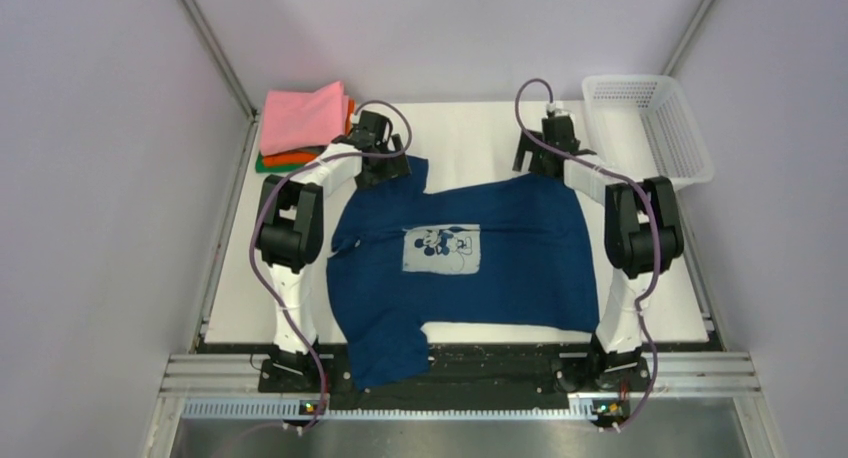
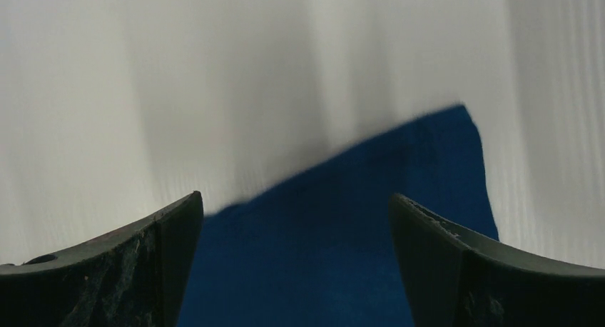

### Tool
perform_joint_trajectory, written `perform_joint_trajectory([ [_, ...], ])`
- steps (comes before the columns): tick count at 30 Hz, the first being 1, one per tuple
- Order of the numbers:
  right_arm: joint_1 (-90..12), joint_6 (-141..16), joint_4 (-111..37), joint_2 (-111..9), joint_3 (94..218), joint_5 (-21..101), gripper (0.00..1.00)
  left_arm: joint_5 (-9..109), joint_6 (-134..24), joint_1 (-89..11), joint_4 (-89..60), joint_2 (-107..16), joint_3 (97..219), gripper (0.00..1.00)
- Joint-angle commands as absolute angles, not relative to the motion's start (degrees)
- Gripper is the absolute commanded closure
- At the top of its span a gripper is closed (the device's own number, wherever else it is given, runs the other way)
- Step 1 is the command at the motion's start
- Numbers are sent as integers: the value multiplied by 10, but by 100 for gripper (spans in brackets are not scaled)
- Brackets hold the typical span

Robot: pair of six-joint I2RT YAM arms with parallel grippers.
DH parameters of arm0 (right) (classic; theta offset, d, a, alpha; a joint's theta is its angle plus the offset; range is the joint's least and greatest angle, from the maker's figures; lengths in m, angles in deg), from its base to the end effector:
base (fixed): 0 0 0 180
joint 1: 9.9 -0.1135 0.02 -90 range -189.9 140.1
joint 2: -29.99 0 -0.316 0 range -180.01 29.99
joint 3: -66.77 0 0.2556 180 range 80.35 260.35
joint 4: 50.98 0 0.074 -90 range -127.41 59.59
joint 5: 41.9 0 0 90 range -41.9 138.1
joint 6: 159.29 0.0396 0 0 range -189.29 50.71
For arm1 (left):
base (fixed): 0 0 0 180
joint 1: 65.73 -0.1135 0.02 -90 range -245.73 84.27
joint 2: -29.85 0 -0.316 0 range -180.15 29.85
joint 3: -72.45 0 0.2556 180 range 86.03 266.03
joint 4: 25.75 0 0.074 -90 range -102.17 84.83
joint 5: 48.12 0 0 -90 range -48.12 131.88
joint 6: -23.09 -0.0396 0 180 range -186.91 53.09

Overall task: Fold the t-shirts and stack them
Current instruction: Flatten out the tshirt

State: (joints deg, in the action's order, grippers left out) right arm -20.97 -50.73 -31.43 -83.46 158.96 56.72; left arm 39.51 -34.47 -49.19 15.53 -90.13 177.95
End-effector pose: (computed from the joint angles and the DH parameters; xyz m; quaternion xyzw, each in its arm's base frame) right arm 0.4620 0.0843 0.2368 0.0904 0.9027 0.0401 0.4187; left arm 0.4695 -0.1377 0.2294 -0.1382 0.9455 -0.1040 0.2760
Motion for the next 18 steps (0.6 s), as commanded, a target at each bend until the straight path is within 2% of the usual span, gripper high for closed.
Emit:
perform_joint_trajectory([
  [1,-207,-505,-306,-770,1523,511,1,415,-350,-495,126,-892,1771,2],
  [9,-203,-492,-295,-848,1541,509,1,381,-348,-503,142,-994,1857,2],
  [15,-175,-471,-281,-940,1635,488,1,413,-348,-536,171,-1105,2026,2],
  [18,-163,-460,-274,-986,1690,460,1,487,-344,-554,173,-1167,2123,2],
])
